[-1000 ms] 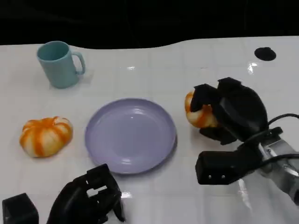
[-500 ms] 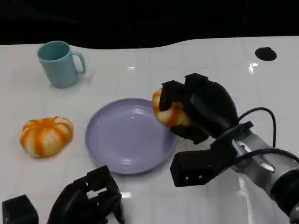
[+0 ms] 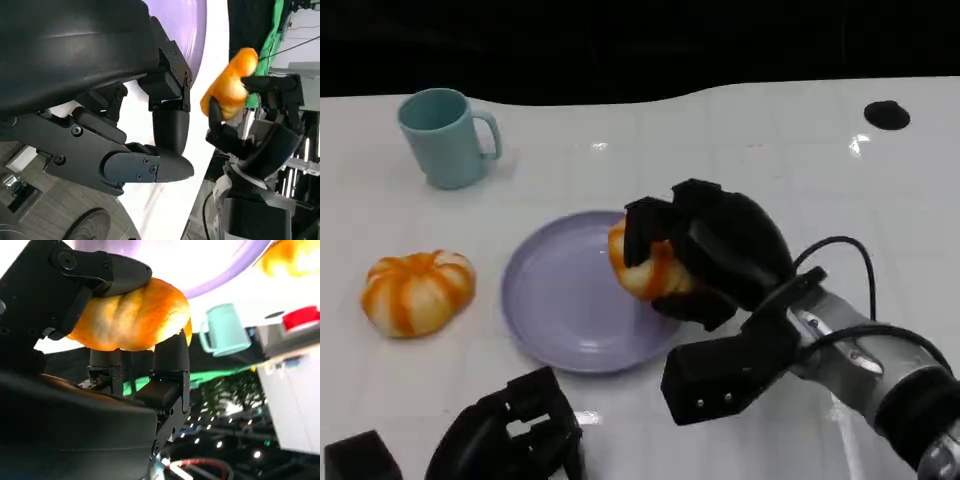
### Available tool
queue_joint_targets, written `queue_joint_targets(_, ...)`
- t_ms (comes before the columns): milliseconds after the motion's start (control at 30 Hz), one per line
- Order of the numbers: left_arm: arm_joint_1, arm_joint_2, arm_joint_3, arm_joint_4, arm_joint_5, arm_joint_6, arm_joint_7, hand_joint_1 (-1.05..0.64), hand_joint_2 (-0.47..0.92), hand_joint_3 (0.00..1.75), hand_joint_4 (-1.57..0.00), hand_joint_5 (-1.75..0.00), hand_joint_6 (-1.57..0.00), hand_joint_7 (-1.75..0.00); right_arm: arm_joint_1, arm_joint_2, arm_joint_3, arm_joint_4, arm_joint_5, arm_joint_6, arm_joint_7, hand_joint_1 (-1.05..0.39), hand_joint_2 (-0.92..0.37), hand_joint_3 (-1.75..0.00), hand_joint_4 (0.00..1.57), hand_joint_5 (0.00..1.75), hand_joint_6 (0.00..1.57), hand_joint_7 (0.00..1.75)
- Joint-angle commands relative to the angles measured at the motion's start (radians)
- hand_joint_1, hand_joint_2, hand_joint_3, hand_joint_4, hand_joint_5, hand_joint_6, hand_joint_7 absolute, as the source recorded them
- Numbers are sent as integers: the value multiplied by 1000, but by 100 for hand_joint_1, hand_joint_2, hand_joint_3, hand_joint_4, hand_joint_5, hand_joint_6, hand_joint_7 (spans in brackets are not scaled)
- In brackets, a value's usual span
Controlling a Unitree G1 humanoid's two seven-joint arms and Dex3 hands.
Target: Grasp the bread from the table and place it into the plate.
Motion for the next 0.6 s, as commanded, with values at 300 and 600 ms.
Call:
queue_joint_targets(300, 18, 6, -4, -22, 6, -2, 6, -61, 79, 47, -79, -175, -72, -150, -88, 100, 23, 194, -2, -36, -76, -20, -44, -110, 87, 166, 74, 143)
queue_joint_targets(600, 11, 6, -1, -24, -3, 7, 3, -60, 78, 49, -79, -175, -71, -149, -86, 82, 52, 169, -14, 28, -7, -46, -86, -17, 32, 55, 55, 9)
